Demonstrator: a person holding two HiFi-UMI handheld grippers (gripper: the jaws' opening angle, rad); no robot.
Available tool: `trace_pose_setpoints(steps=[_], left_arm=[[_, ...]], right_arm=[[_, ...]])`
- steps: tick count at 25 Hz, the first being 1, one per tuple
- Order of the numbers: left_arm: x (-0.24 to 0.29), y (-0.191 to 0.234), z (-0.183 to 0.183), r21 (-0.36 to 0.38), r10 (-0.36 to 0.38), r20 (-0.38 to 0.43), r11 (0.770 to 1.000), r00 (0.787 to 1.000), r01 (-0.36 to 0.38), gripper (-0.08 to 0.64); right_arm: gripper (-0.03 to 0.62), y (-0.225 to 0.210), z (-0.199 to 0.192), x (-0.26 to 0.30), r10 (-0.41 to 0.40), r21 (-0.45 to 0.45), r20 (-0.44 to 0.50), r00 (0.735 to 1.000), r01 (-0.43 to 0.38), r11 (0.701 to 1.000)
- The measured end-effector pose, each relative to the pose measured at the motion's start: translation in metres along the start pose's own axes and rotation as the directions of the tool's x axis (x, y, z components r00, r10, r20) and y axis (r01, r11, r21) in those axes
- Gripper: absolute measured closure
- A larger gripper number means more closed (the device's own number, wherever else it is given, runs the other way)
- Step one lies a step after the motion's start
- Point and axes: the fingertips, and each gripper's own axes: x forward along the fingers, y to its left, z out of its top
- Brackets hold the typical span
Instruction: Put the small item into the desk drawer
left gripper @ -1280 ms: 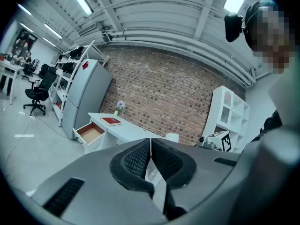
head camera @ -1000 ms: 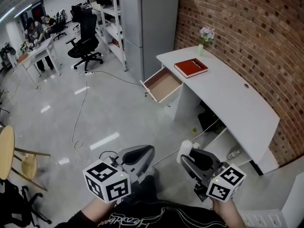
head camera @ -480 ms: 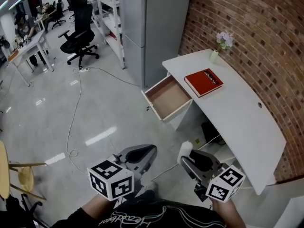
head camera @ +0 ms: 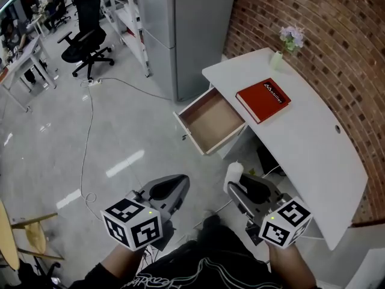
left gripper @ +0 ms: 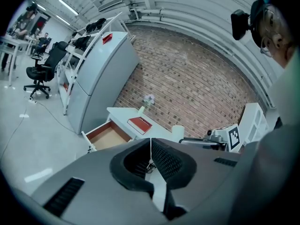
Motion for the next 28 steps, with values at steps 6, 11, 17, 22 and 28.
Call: trace_pose_setpoints(steps=[6, 11, 17, 22, 28], left_arm=[[0.021, 0.021, 0.021, -0.007, 0.022, 0.019, 1.000, 1.000, -0.022, 0.534], [0.052, 0.057, 0.042, -0.012, 0.062, 0.029, 0.998, 0.998, -0.061, 0.534], [0.089, 0.111, 0.071, -0.060, 0.100, 0.003, 0.993, 0.995, -0.100, 0.534], [0.119, 0.167, 0.086, -0.101, 0.132, -0.014, 0.986, 0.991, -0.133, 0.534], [0.143, 0.231, 0.093, -0.125, 0.167, -0.034, 0.978, 0.985, -0.170, 0.534]], right_arm=[[0.463, -0.029, 0.017, 0.042, 0.015, -0.017, -0.006, 1.000, -0.015, 1.000], [0.462, -0.069, 0.034, 0.088, 0.054, 0.002, -0.017, 0.998, -0.054, 0.999], [0.462, -0.116, 0.046, 0.161, 0.069, 0.026, -0.101, 0.993, -0.066, 0.997], [0.462, -0.161, 0.037, 0.226, 0.038, -0.044, -0.206, 0.978, -0.048, 0.998], [0.462, -0.209, 0.008, 0.298, -0.005, -0.093, -0.341, 0.940, -0.029, 0.995]])
